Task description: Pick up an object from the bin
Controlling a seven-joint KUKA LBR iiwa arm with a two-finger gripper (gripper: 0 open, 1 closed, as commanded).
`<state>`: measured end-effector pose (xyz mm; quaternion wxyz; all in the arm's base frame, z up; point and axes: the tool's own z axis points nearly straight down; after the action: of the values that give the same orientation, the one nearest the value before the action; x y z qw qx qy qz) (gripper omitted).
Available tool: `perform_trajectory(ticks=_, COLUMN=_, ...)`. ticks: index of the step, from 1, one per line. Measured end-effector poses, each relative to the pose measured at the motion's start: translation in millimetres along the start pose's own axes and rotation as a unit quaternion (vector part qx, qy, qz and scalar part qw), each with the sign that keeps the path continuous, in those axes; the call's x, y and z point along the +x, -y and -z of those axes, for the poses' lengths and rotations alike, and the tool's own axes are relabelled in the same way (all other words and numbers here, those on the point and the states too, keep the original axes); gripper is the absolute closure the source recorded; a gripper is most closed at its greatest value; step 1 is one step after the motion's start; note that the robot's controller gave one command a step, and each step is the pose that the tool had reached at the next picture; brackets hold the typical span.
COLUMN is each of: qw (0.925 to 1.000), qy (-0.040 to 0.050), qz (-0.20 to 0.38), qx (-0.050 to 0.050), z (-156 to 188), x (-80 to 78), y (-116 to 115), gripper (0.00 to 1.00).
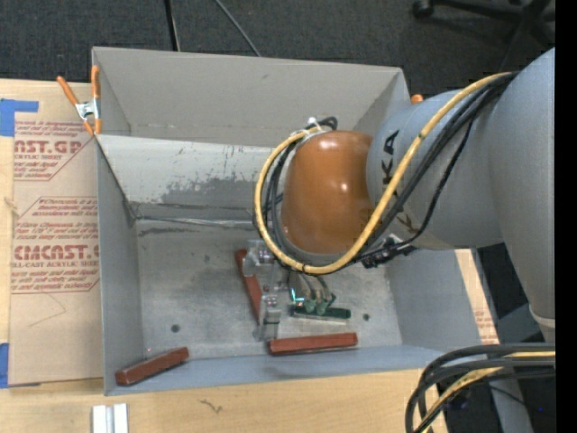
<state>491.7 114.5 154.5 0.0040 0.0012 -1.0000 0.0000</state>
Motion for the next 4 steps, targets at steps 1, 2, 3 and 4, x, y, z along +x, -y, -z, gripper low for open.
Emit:
perform_trajectory(ticks=1, qw=0.9917, qy=0.0046, qz=-0.128, qx=-0.001, z=-85.1, x=-18.1, y=7.9, gripper=0.00)
perform_trajectory(ticks=2, qw=0.9759, qy=0.0044, qz=-0.218, qx=-0.002, z=-84.2, x=-32.5, y=28.3, gripper=0.00)
perform_trajectory(ticks=3, qw=0.9506, qy=0.0044, qz=-0.311, qx=-0.002, z=-84.0, x=-43.1, y=64.0, gripper=0.00)
perform_trajectory(ticks=4, qw=0.9110, qy=0.0033, qz=-0.412, qx=-0.002, z=-84.6, x=-30.8, y=99.8, gripper=0.00)
